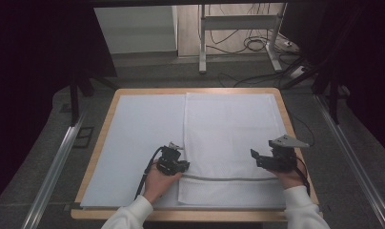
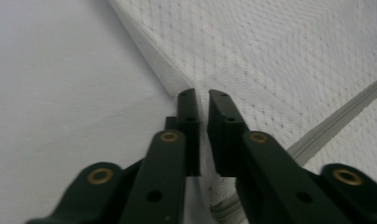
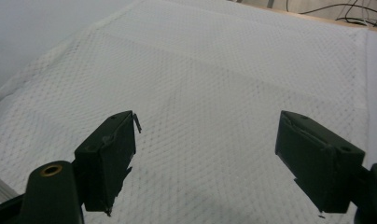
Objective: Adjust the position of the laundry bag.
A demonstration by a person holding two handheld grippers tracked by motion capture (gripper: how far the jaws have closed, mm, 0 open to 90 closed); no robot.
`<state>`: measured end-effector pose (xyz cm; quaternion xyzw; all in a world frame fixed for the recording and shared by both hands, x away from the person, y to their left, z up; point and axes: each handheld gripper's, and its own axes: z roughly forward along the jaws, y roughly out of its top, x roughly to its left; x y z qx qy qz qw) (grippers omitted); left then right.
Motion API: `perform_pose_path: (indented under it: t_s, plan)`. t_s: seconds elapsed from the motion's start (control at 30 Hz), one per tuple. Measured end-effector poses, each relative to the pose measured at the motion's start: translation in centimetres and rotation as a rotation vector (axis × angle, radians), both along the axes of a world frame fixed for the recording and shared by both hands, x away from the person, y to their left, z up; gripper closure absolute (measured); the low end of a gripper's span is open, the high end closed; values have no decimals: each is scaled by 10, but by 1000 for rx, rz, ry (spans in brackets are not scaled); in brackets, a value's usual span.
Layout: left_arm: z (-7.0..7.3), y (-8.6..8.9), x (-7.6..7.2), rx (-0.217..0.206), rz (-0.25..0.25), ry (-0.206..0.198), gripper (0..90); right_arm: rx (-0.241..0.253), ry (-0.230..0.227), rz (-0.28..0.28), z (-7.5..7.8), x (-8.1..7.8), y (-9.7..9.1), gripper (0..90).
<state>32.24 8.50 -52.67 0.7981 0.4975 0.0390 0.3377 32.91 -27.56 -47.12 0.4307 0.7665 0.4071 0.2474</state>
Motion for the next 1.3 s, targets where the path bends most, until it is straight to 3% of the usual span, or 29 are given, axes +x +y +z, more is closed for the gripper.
perform_pose_path:
  t_s: [0.37, 0.47, 0.83, 1.03, 1.2, 1.3]
  plan:
    - [-1, 3, 0, -18, -9, -7, 898, -4, 15, -19, 3, 3, -6, 198]
    - [-1, 6, -1, -23, -11, -8, 899, -14, 92, -4, 5, 7, -12, 197]
    - [0, 10, -1, -58, 0, -4, 899, 19, 214, -51, 8, 17, -40, 195]
    - [2, 11, -1, -64, -4, -7, 899, -7, 284, -136, 3, 25, -60, 226]
    - [2, 11, -1, -63, -7, -8, 900, -21, 318, -146, 0, 27, -65, 285]
    - [2, 11, -2, -71, -3, -10, 900, -57, 353, -165, -5, 29, -68, 327]
